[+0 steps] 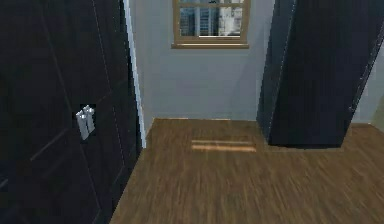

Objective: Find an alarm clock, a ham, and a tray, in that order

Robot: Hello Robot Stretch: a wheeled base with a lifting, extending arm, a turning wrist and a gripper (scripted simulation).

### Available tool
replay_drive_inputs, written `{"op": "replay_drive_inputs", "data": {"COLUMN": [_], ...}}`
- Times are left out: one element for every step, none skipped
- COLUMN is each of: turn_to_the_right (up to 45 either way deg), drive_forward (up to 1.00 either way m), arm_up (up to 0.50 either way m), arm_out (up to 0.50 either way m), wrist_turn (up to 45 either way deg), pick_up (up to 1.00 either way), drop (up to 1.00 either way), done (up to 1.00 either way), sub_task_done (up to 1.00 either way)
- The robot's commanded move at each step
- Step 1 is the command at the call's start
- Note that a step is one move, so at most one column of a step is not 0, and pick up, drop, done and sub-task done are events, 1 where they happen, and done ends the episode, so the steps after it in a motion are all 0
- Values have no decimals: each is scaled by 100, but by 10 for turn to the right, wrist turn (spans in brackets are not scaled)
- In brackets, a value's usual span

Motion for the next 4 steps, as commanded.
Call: {"op": "replay_drive_inputs", "data": {"turn_to_the_right": [210, 0, 210, 0], "drive_forward": [0, 5, 0, 100], "arm_up": [0, 0, 0, 0], "arm_out": [0, 0, 0, 0], "wrist_turn": [0, 0, 0, 0], "pick_up": [0, 0, 0, 0], "drop": [0, 0, 0, 0], "done": [0, 0, 0, 0], "sub_task_done": [0, 0, 0, 0]}}
